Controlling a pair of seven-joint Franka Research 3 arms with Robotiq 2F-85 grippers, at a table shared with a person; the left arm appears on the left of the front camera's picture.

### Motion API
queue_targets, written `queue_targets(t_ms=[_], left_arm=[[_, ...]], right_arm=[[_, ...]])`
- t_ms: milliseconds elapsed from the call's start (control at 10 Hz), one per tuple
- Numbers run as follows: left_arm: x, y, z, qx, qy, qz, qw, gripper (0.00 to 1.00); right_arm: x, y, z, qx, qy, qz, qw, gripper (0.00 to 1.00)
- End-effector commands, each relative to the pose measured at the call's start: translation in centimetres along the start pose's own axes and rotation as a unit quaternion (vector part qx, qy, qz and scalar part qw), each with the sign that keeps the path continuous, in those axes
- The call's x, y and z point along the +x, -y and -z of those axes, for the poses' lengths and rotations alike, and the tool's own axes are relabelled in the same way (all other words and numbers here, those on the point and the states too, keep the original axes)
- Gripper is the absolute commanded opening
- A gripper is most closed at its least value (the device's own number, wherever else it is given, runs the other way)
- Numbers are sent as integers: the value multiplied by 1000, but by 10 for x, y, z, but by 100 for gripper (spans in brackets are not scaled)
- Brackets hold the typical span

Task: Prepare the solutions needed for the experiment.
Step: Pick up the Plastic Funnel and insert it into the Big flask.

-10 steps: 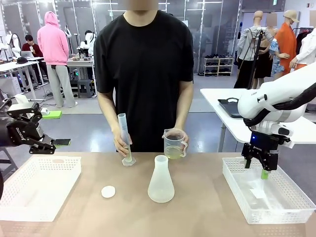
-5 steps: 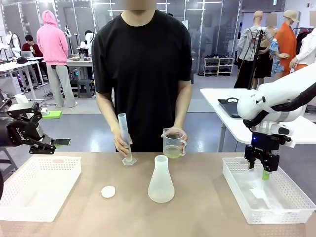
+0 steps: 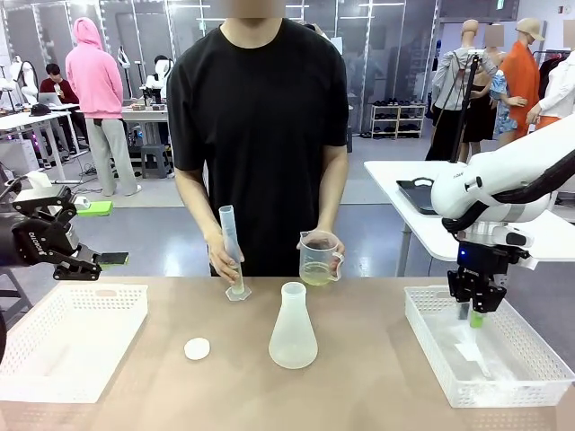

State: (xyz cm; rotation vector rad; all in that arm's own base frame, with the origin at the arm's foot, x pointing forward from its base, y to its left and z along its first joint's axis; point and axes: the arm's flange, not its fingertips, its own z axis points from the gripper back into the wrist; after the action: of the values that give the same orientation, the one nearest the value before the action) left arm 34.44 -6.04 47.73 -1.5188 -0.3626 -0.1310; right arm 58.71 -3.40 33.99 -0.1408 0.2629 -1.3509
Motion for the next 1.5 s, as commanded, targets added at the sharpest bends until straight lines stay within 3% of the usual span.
queue_targets(t_ms=[0, 300, 400, 900, 1400], left_arm=[[-1, 1, 0, -5, -3, 0, 1000, 100], [-1, 1, 0, -5, -3, 0, 1000, 100], [-1, 1, 0, -5, -3, 0, 1000, 100], [-1, 1, 0, -5, -3, 0, 1000, 100], [-1, 1, 0, -5, -3, 0, 1000, 100]], right_arm=[[-3, -5, -2, -9, 9, 21, 1000, 28], [-2, -4, -2, -8, 11, 22, 1000, 3], [-2, -3, -2, -10, 14, 24, 1000, 0], [-15, 22, -25, 24, 22, 19, 999, 0], [-46, 92, -115, 165, 102, 7, 981, 0]])
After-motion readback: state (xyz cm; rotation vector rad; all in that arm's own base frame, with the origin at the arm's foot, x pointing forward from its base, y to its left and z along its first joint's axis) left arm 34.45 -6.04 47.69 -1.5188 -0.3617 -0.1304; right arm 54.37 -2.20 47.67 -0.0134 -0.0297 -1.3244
